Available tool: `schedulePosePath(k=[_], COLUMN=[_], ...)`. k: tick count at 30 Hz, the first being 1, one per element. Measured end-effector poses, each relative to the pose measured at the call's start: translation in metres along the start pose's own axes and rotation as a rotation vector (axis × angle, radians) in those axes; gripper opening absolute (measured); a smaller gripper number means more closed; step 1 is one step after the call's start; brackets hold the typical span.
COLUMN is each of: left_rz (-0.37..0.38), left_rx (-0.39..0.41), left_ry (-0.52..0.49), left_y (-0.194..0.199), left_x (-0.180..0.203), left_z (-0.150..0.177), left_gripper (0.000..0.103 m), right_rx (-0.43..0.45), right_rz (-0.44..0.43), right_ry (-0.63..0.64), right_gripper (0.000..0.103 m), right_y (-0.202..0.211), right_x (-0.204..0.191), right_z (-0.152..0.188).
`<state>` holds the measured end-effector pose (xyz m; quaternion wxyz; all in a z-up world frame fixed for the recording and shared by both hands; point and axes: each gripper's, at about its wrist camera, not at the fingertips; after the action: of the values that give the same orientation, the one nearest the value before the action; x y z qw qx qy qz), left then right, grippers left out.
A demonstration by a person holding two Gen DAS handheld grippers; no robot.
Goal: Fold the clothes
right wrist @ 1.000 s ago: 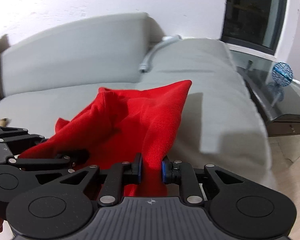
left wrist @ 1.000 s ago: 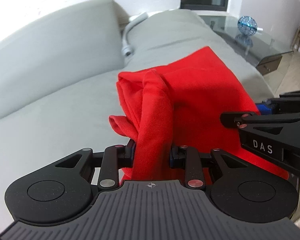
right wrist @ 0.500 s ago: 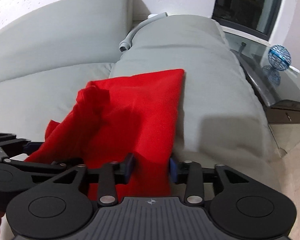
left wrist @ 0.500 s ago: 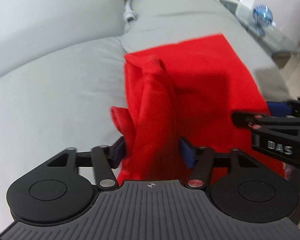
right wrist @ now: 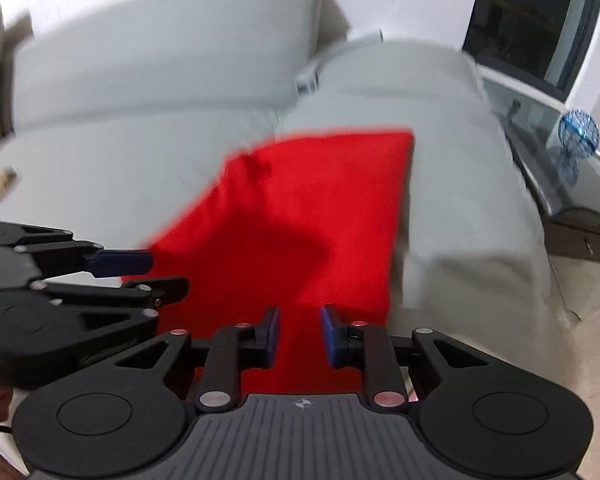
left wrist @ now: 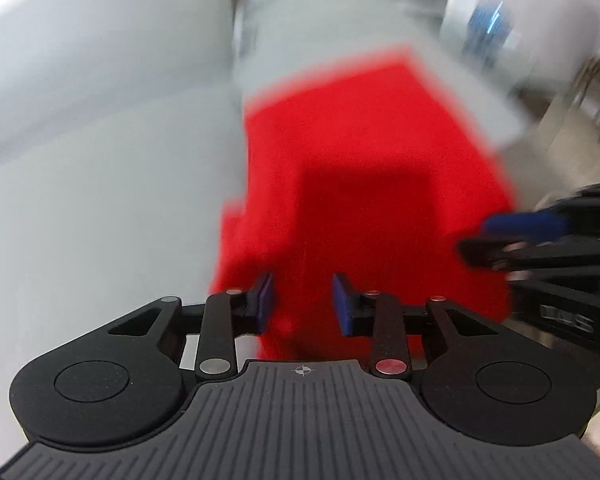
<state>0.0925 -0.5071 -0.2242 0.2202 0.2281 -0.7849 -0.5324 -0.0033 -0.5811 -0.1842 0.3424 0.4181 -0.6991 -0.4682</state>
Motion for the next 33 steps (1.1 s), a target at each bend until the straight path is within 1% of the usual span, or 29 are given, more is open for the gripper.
schedulePosePath(k=[2,4,6,8,9,10,11,14,15,16,19,24,25,28,31,33], left_rz=[-0.004,-0.012,-0.038,-0.057,-0.059,-0.053,-0.045,-0.027,-0.032,-0.039,-0.074,-0.092,-0.098,-0.107,-0.122,-0.139], left_rx=[-0.003,0.004,0.021,0.01,-0.002,-0.006,-0.008,-0.027,-0.023,-0.015,0.023,0.066,0.073,0.092,0.104,0.096], left_ry=[-0.032,-0.068,-0.064,-0.047,-0.035,-0.027,-0.022,0.023,0.028,0.033,0.039,0.046,0.051,0.054,0.059,0.059], left_y=[-0.001,0.012,0.031,0.042,0.048,0.051,0.054,0.067,0.07,0.076,0.102,0.127,0.134,0.148,0.163,0.171], left_x=[0.002,0.003,0.0,-0.002,-0.004,-0.005,-0.004,-0.01,-0.01,-0.01,-0.012,-0.019,-0.021,-0.022,-0.021,-0.019], left_z=[-0.002,-0.001,0.006,0.014,0.019,0.021,0.024,0.038,0.039,0.043,0.057,0.077,0.082,0.09,0.096,0.098], left_gripper=[0.035,0.042,0.05,0.053,0.055,0.056,0.058,0.059,0.063,0.063,0.069,0.077,0.077,0.077,0.079,0.08], right_rx=[-0.005,-0.004,-0.002,-0.008,-0.015,-0.019,-0.027,-0.04,-0.04,-0.036,-0.021,0.013,0.019,0.029,0.019,0.005], right_rz=[-0.002,-0.009,-0.017,-0.025,-0.034,-0.04,-0.053,-0.067,-0.066,-0.062,-0.05,-0.045,-0.041,-0.019,0.008,0.039], right_ry=[-0.013,-0.022,-0.023,-0.025,-0.033,-0.04,-0.054,-0.073,-0.075,-0.077,-0.074,-0.048,-0.042,-0.042,-0.076,-0.089], right_gripper=[0.019,0.022,0.026,0.027,0.032,0.04,0.042,0.048,0.054,0.062,0.068,0.076,0.079,0.084,0.086,0.089], right_y=[-0.001,0.01,0.024,0.033,0.039,0.041,0.045,0.061,0.065,0.07,0.085,0.111,0.115,0.125,0.134,0.145], right_x=[0.003,0.002,0.0,-0.003,-0.005,-0.006,-0.007,-0.017,-0.02,-0.023,-0.032,-0.048,-0.051,-0.058,-0.059,-0.062], right_z=[0.002,0.003,0.005,0.009,0.011,0.01,0.011,0.018,0.02,0.022,0.029,0.047,0.049,0.054,0.057,0.059])
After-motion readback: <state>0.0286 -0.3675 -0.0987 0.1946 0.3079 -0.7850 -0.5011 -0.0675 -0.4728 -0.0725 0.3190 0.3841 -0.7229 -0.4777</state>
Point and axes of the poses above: each gripper's, at about its wrist camera, not at the fingertips, and y roughly against the way its jaws point, x to its right, z to its underside, and after that the axes turned 12 degrees about -x, right-handed
